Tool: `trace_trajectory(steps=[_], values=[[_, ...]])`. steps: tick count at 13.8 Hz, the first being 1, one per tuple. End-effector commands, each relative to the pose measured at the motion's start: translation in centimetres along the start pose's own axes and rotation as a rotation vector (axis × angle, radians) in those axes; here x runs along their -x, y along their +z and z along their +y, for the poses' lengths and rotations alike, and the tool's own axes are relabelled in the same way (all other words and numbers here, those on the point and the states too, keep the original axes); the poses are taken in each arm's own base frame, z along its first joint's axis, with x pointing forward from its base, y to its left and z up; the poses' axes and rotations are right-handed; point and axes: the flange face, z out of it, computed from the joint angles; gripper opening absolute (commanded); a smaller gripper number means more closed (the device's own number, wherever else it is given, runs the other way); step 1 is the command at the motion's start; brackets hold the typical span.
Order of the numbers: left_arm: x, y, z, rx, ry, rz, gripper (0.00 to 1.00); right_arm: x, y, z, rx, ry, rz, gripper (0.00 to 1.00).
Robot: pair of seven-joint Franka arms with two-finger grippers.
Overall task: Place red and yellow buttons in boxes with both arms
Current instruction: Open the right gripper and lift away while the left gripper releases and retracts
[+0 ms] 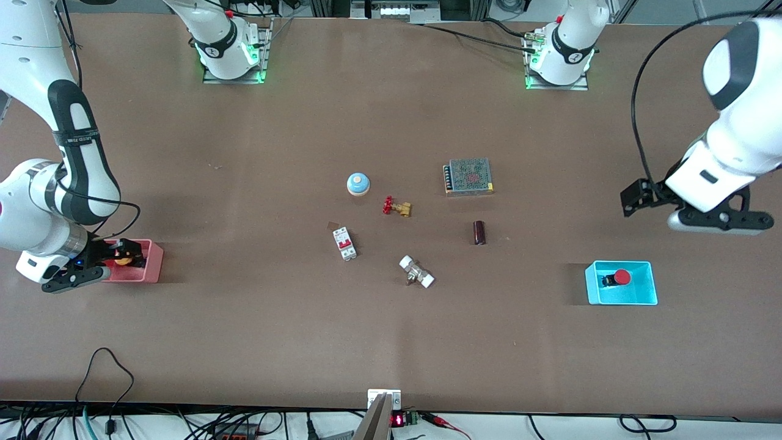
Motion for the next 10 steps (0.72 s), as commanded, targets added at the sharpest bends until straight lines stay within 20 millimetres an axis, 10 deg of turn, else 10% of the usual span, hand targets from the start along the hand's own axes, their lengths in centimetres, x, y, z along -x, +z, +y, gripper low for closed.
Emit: trace_trajectory(steps=[1, 6, 10], values=[[2.0, -2.1, -2.1, 0.056, -0.065, -0.016, 1.00, -0.4, -3.3, -0.4, -0.017, -0.004, 0.024, 1.00], [2.0, -2.2, -2.9, 0.069, -0.075, -0.014, 1.00, -0.2, -15.0, -3.1, -0.054, 0.056, 0.010, 1.00], [1.7, -1.6, -3.4, 0.058, -0.086, -0.019, 1.00, -0.3, -26.4, -12.2, 0.002, 0.209, -0.013, 1.00]])
